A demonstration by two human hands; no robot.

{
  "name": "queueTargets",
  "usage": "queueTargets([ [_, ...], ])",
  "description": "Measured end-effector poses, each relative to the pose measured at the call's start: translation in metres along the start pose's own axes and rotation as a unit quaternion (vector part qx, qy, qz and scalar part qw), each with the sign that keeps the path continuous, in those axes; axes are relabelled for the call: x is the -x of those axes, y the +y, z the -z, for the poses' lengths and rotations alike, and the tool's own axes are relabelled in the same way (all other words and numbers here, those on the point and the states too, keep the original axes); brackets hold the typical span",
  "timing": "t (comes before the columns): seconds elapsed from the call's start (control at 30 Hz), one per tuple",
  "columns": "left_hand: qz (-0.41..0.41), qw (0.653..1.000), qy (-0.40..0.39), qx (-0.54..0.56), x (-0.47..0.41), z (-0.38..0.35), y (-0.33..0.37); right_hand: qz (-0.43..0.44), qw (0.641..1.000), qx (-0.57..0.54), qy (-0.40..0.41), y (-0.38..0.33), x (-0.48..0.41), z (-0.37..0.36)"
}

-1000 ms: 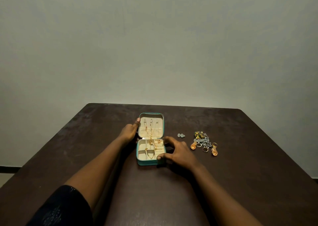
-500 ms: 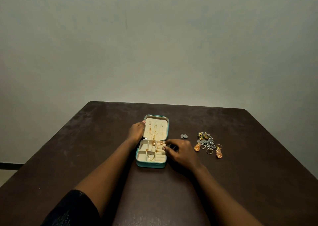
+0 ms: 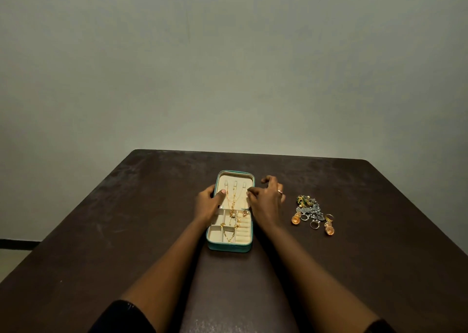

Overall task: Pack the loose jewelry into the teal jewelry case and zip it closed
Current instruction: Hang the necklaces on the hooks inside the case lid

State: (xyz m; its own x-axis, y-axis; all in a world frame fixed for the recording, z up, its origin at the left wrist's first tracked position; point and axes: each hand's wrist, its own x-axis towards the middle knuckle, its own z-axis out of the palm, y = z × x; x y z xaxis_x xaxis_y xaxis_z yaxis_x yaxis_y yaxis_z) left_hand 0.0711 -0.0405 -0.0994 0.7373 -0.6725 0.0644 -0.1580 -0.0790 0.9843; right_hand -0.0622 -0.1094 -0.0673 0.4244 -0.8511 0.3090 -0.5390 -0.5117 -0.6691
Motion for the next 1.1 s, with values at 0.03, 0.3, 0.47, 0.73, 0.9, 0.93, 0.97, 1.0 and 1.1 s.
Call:
queueTargets([
  [0.03,-0.005,1.000,-0.001,-0.003,0.001,0.000,-0.001,-0.015,1.000,-0.010,-0.006,-0.005,0.000,0.001],
  [0.3,-0.025,0.999,0.011,-0.039,0.003,0.002,-0.003,-0.021,0.998,0.063,0.014,-0.010,-0.010,-0.023],
  [0.47,-0.027,0.999,0.011,-0.043,0.001,0.003,-0.006,-0.054,0.997,-0.006,0.057,-0.008,-0.014,-0.037],
  [0.73,-0.035,0.999,0.003,-0.029,-0.002,0.004,-0.010,-0.036,0.998,0.054,0.021,-0.020,-0.019,-0.047],
  [0.9,-0.051,0.999,-0.004,-0.006,0.000,0.003,-0.008,-0.029,0.997,0.058,0.039,-0.032,-0.020,-0.045],
  [0.93,-0.052,0.999,-0.002,-0.002,0.000,0.003,-0.008,-0.035,0.997,0.051,0.044,-0.036,-0.019,-0.044],
  [0.97,-0.052,0.999,0.000,-0.004,0.000,0.003,-0.008,-0.038,0.997,0.051,0.047,-0.037,-0.020,-0.046],
  [1.0,-0.052,0.999,0.001,-0.007,0.000,0.003,-0.008,-0.037,0.996,0.062,0.045,-0.037,-0.020,-0.047],
  [1.1,-0.049,0.999,0.000,-0.007,-0.001,0.003,-0.010,-0.037,0.994,0.097,0.025,-0.033,-0.022,-0.047],
])
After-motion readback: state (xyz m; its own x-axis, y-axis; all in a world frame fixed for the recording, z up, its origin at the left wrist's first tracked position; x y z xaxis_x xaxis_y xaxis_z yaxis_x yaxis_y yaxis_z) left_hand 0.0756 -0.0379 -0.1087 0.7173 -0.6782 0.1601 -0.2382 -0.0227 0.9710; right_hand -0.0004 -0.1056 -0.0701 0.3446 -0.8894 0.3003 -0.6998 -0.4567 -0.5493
